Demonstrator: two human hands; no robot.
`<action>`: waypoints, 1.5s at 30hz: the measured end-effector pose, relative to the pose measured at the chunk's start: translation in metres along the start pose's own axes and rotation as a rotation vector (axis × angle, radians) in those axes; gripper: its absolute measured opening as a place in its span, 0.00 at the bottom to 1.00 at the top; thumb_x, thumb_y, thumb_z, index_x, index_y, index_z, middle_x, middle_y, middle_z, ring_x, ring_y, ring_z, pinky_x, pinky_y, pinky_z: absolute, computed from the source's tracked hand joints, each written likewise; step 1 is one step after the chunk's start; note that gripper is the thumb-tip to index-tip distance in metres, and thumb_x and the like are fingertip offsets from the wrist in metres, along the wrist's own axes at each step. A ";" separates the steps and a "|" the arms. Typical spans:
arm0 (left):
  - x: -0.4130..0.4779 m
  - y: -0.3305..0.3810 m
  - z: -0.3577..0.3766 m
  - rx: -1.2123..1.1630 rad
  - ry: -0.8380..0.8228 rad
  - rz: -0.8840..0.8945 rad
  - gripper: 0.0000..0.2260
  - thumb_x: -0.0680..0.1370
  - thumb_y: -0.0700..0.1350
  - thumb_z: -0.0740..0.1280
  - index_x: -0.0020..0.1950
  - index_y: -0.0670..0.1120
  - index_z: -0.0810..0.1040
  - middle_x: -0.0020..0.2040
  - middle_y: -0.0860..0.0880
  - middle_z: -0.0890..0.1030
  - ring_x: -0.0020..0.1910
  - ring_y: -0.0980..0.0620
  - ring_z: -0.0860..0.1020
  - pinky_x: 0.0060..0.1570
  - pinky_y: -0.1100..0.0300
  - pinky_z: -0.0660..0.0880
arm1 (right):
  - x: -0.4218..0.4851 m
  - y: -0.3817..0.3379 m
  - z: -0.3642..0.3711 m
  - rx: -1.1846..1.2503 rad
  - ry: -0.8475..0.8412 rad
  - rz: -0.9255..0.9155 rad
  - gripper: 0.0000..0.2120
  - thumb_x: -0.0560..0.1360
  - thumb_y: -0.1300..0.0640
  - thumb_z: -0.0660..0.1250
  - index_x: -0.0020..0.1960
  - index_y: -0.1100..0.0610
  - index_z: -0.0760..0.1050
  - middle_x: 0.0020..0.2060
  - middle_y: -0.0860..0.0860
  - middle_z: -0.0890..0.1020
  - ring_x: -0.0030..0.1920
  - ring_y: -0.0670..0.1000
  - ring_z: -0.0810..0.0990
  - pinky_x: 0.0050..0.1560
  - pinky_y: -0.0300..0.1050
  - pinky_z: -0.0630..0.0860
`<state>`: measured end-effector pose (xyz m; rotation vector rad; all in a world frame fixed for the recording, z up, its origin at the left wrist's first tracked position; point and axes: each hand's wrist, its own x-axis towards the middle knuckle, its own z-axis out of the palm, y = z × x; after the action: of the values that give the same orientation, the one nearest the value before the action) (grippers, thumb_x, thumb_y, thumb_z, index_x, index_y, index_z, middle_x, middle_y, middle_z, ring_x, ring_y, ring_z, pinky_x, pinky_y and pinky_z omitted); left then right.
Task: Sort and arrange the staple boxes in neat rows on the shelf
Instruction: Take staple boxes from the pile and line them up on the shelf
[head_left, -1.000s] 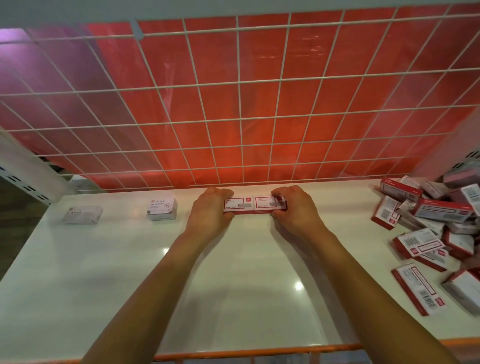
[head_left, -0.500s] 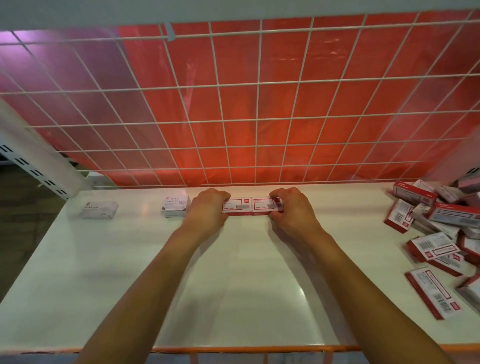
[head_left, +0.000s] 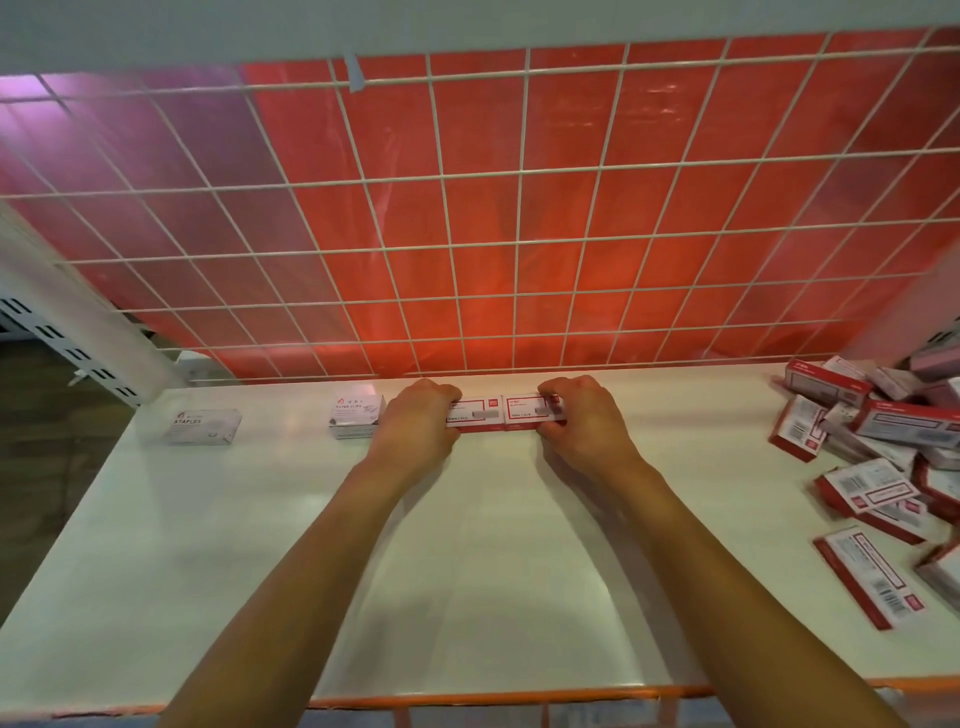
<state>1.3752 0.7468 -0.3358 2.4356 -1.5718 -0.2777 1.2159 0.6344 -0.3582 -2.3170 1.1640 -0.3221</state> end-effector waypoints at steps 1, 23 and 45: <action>0.000 0.000 0.000 -0.002 0.001 0.000 0.10 0.75 0.44 0.68 0.56 0.48 0.78 0.54 0.46 0.78 0.53 0.46 0.75 0.48 0.57 0.68 | 0.000 0.000 0.001 0.001 0.002 0.003 0.20 0.74 0.56 0.70 0.65 0.56 0.74 0.60 0.54 0.78 0.58 0.54 0.74 0.60 0.45 0.73; -0.001 0.000 0.004 0.036 0.039 -0.030 0.10 0.77 0.43 0.66 0.58 0.47 0.77 0.56 0.44 0.78 0.54 0.45 0.75 0.54 0.52 0.72 | -0.006 -0.008 0.005 -0.008 0.044 0.001 0.19 0.75 0.55 0.68 0.65 0.55 0.74 0.60 0.54 0.76 0.59 0.54 0.73 0.61 0.44 0.72; -0.002 0.015 0.005 0.036 0.057 -0.023 0.09 0.77 0.47 0.66 0.55 0.46 0.77 0.54 0.44 0.77 0.55 0.45 0.74 0.44 0.58 0.62 | -0.010 -0.002 -0.005 0.007 0.044 0.032 0.19 0.75 0.57 0.68 0.65 0.56 0.73 0.61 0.55 0.75 0.60 0.55 0.73 0.63 0.44 0.71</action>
<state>1.3604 0.7424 -0.3364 2.4674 -1.5383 -0.1839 1.2092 0.6423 -0.3525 -2.2937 1.2183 -0.3668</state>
